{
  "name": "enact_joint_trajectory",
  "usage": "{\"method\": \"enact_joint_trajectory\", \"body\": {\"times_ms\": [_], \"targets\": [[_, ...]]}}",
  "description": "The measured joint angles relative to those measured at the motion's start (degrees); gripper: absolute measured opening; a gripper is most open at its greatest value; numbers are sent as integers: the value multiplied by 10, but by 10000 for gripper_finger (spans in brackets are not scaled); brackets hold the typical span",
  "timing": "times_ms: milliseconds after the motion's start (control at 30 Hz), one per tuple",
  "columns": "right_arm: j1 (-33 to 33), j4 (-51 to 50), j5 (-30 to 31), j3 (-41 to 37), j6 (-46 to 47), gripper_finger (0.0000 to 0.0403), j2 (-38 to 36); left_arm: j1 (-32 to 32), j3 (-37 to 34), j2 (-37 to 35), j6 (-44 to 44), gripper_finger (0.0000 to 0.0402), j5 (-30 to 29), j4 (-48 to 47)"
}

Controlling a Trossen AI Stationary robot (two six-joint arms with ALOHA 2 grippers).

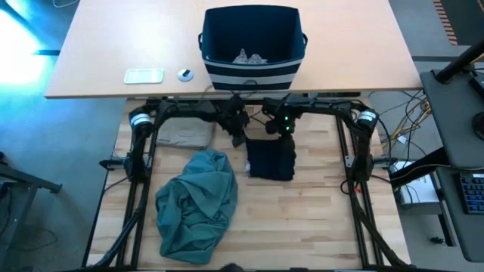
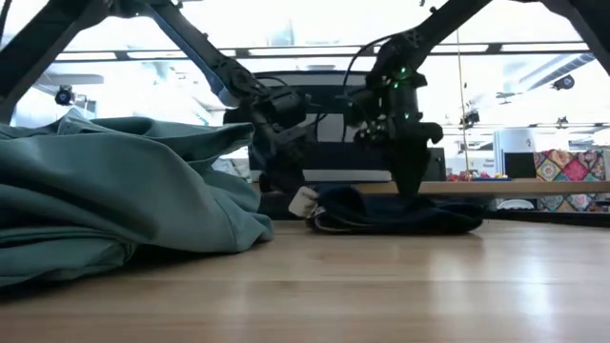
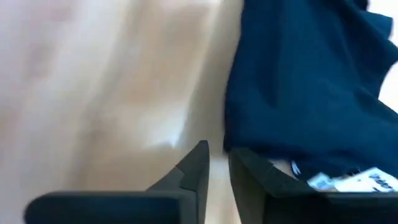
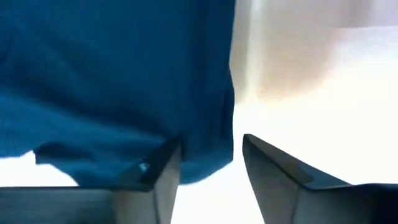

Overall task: Fold Laundry from Bin
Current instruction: Fold the black underwear

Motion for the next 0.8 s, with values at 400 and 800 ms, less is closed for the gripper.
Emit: {"method": "enact_joint_trajectory", "body": {"times_ms": [400,800], "targets": [[15,-6,7,-50,48,269,-128,-27,-25,-92,17,115,23,-116],[160,-10,0,-145,259,293,-277,-136,-180,-92,-101,212,-81,178]]}}
